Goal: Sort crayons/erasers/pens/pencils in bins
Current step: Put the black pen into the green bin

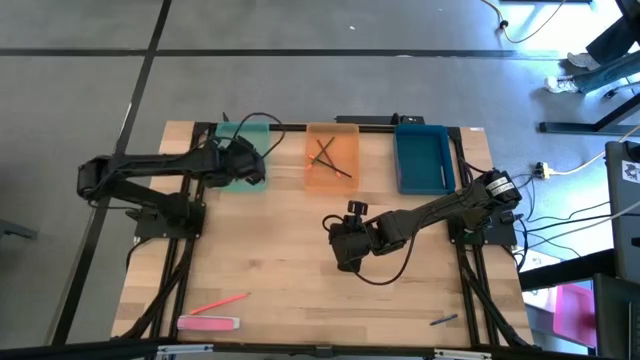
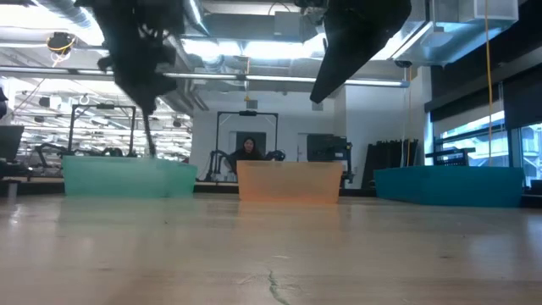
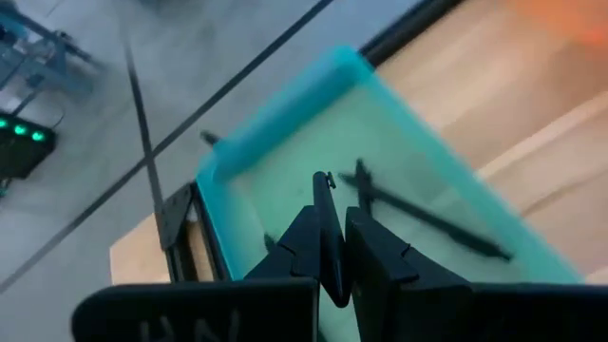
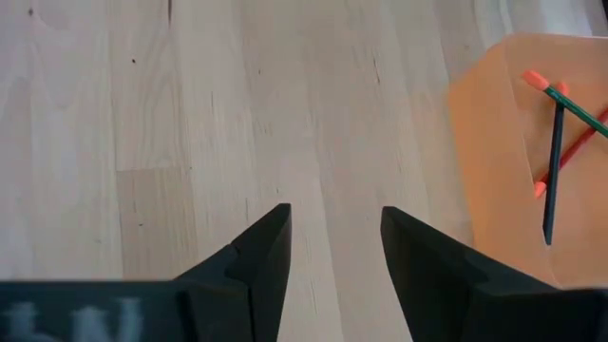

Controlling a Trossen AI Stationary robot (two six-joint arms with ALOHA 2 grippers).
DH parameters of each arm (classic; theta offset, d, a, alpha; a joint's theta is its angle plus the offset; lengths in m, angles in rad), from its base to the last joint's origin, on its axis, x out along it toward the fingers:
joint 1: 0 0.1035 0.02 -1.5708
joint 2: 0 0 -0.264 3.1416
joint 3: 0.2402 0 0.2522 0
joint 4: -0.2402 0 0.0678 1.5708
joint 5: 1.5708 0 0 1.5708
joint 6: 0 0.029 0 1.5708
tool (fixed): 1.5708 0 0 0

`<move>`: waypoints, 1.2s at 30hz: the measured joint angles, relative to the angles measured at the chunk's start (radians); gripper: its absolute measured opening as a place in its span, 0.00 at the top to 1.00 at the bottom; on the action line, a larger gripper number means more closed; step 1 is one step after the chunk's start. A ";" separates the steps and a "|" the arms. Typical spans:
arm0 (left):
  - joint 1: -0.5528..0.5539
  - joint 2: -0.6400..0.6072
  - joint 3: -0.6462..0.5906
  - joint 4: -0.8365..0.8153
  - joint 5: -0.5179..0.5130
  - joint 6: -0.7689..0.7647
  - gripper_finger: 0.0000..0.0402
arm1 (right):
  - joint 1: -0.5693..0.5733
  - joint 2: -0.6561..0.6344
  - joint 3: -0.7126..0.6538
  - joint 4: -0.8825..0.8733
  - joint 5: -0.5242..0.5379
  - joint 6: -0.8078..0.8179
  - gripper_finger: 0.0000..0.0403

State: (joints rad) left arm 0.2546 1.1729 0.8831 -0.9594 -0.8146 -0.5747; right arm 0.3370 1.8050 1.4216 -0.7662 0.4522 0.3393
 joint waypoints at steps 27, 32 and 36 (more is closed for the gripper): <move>0.036 0.000 -0.325 0.370 -0.048 0.009 0.95 | 0.000 0.000 0.000 0.026 0.002 -0.001 0.58; 0.036 0.000 -0.325 0.371 -0.006 0.008 0.90 | 0.000 0.000 0.000 0.034 0.002 -0.002 0.58; 0.036 0.000 -0.325 0.370 -0.007 0.008 0.87 | 0.000 0.000 0.000 0.042 0.002 -0.002 0.58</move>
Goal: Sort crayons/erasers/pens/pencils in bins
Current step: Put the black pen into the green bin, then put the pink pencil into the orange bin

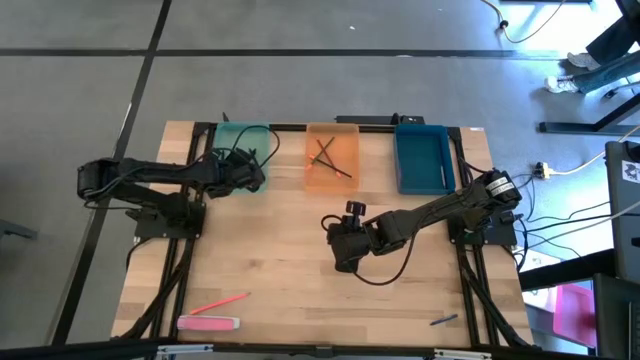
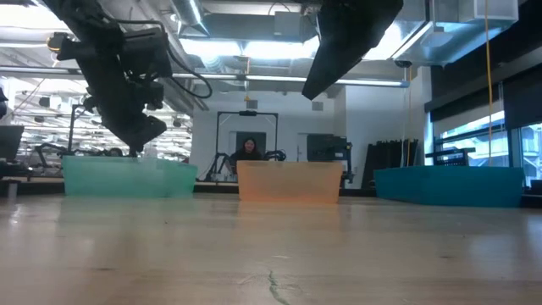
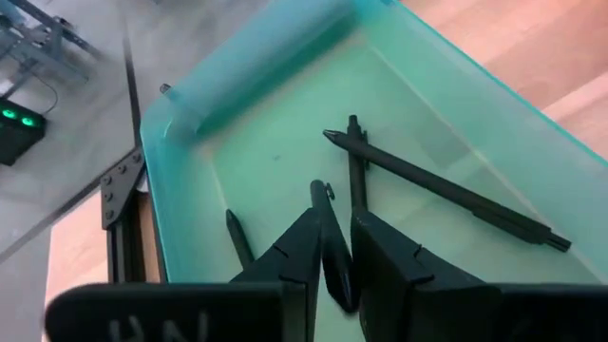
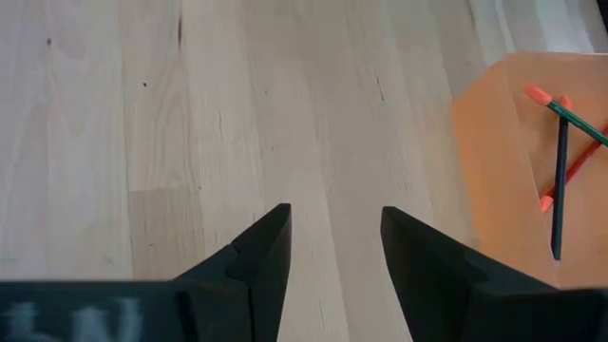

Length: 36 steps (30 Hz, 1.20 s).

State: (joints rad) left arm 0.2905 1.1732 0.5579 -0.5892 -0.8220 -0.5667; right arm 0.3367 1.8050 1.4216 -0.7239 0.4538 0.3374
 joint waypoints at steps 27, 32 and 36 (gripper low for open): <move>-0.303 -0.185 0.000 -0.054 0.241 0.048 0.79 | 0.000 0.000 0.000 0.002 -0.002 -0.001 0.58; -0.494 -0.235 0.051 -0.083 0.250 0.050 0.79 | 0.000 0.000 0.000 0.014 -0.002 -0.001 0.58; -0.631 -0.219 0.134 -0.130 0.337 0.075 0.79 | 0.000 0.000 0.000 0.028 -0.002 -0.002 0.58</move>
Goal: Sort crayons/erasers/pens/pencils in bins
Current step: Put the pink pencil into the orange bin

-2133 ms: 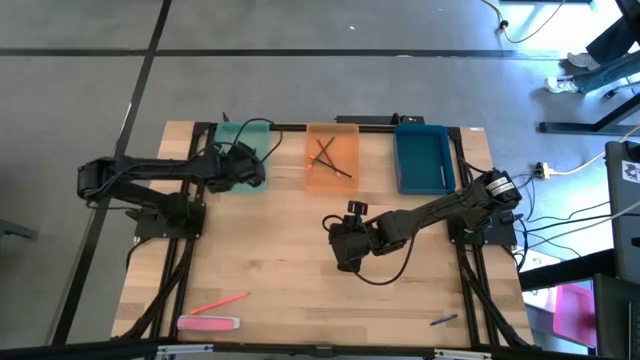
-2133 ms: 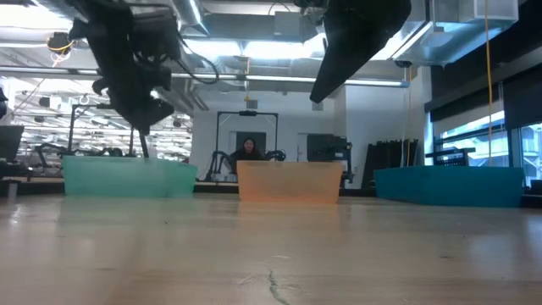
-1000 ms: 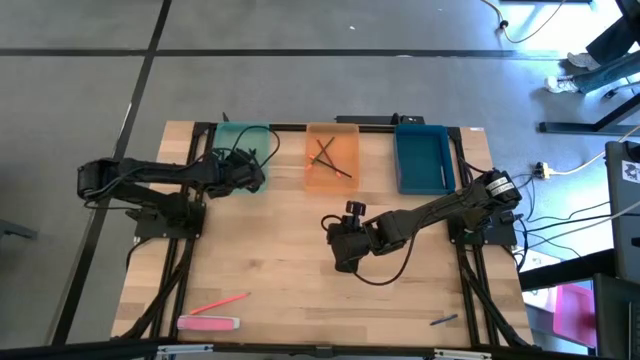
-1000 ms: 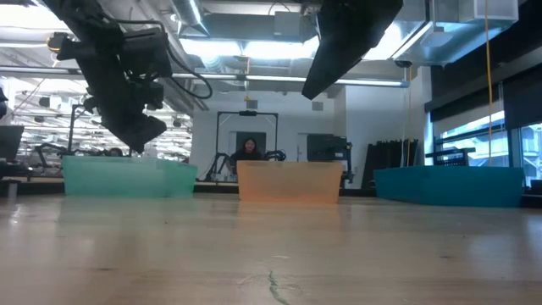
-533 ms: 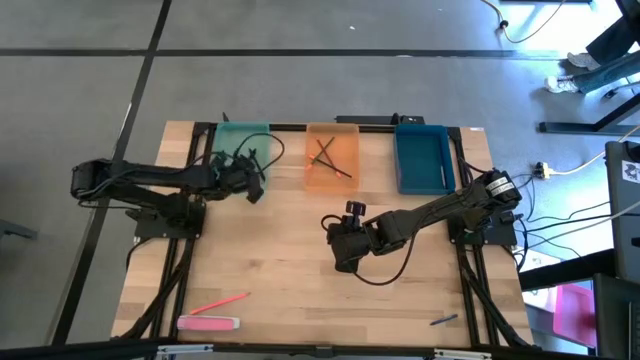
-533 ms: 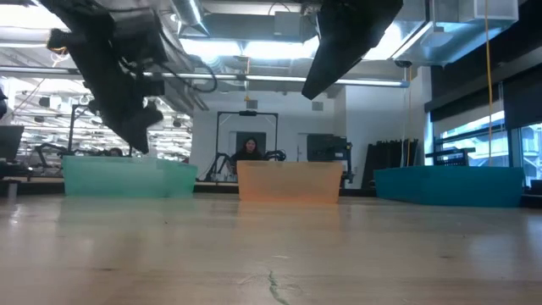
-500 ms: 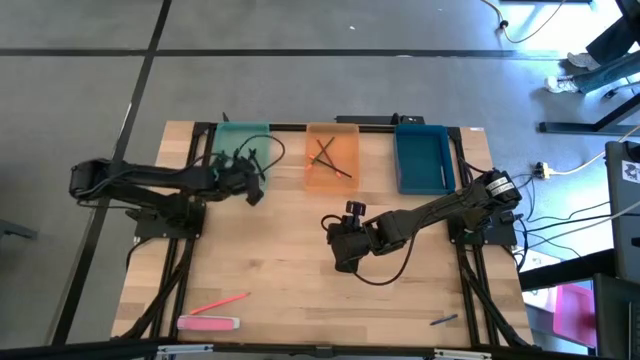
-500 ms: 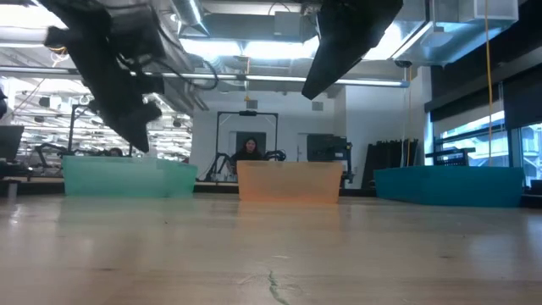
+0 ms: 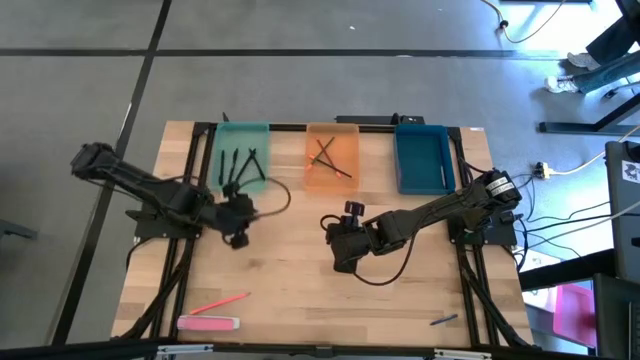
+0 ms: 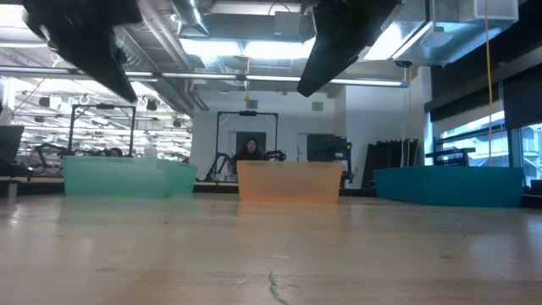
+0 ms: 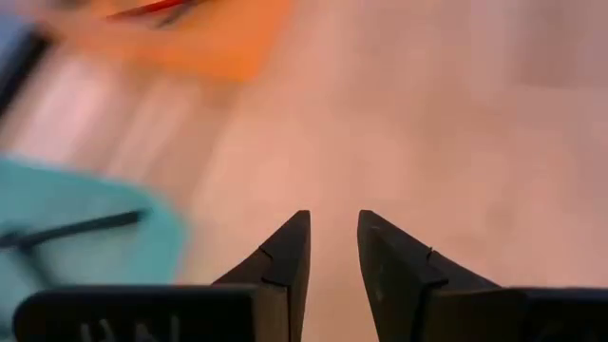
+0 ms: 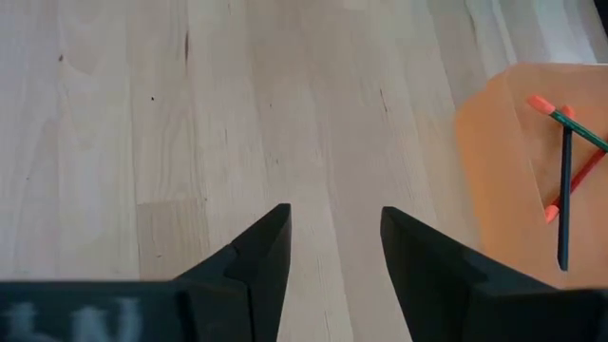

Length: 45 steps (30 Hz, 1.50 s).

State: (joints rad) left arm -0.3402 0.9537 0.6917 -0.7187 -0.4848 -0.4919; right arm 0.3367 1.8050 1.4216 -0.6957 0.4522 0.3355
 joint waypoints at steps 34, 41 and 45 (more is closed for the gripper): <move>-0.752 0.414 0.124 0.042 0.271 -0.733 0.79 | 0.035 0.023 0.000 0.490 -0.202 -0.401 0.58; -0.774 0.524 0.123 0.101 0.246 -0.733 0.79 | 0.035 0.063 -0.001 0.577 -0.218 -0.444 0.58; -0.773 0.578 0.123 0.124 0.231 -0.725 0.79 | 0.035 0.064 -0.001 0.575 -0.219 -0.424 0.58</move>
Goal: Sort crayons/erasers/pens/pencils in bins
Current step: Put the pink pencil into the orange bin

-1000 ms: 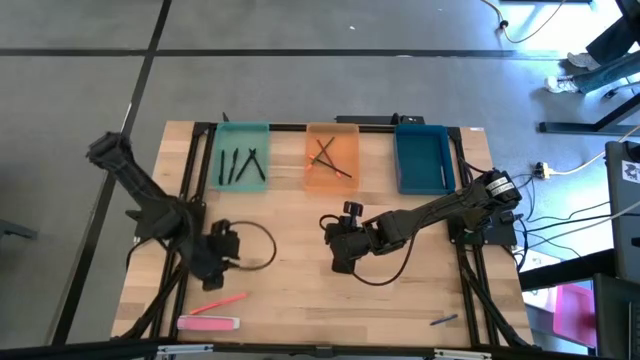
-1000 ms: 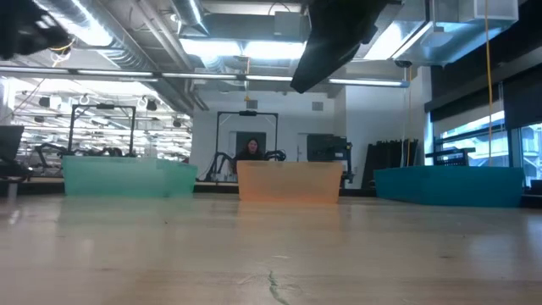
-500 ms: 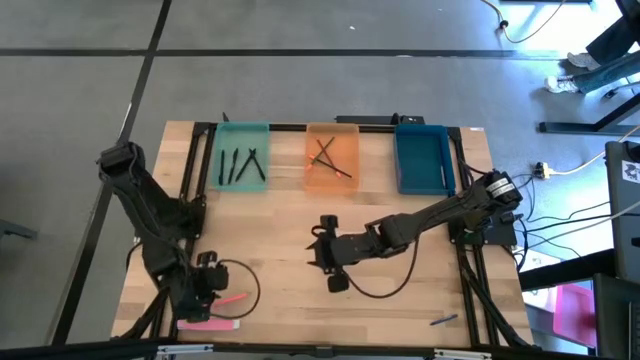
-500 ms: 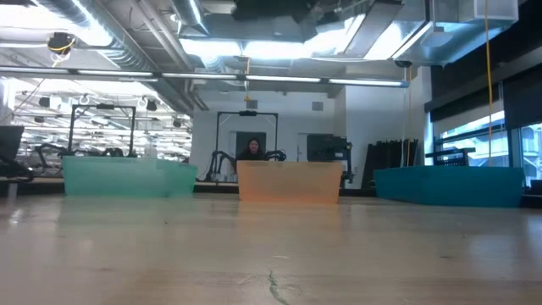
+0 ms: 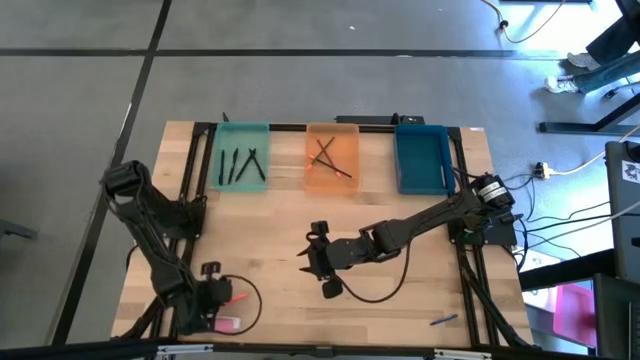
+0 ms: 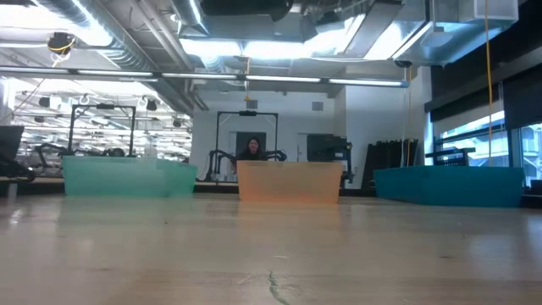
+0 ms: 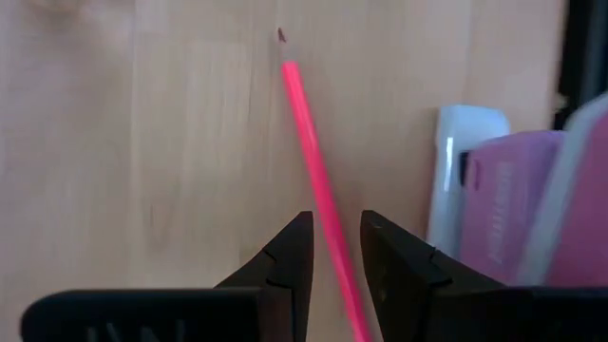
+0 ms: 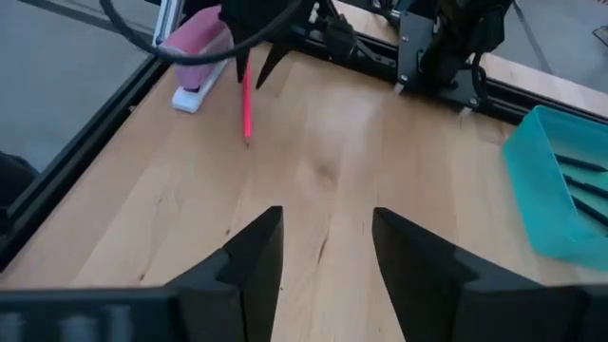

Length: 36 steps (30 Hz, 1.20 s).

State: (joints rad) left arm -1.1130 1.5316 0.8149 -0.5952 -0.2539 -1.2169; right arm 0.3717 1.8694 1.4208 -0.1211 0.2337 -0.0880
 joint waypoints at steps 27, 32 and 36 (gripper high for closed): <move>0.051 0.108 0.003 0.006 -0.035 0.133 0.79 | -0.001 0.000 0.000 -0.004 0.001 0.000 0.58; 0.099 0.107 0.002 -0.005 -0.057 0.205 0.79 | -0.001 0.000 0.000 -0.004 0.001 0.000 0.58; 0.137 0.106 0.002 -0.025 -0.079 0.240 0.79 | -0.002 0.000 0.000 -0.004 0.001 0.000 0.58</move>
State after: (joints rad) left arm -0.9760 1.6377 0.8173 -0.6197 -0.3332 -0.9768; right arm 0.3702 1.8694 1.4208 -0.1249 0.2348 -0.0875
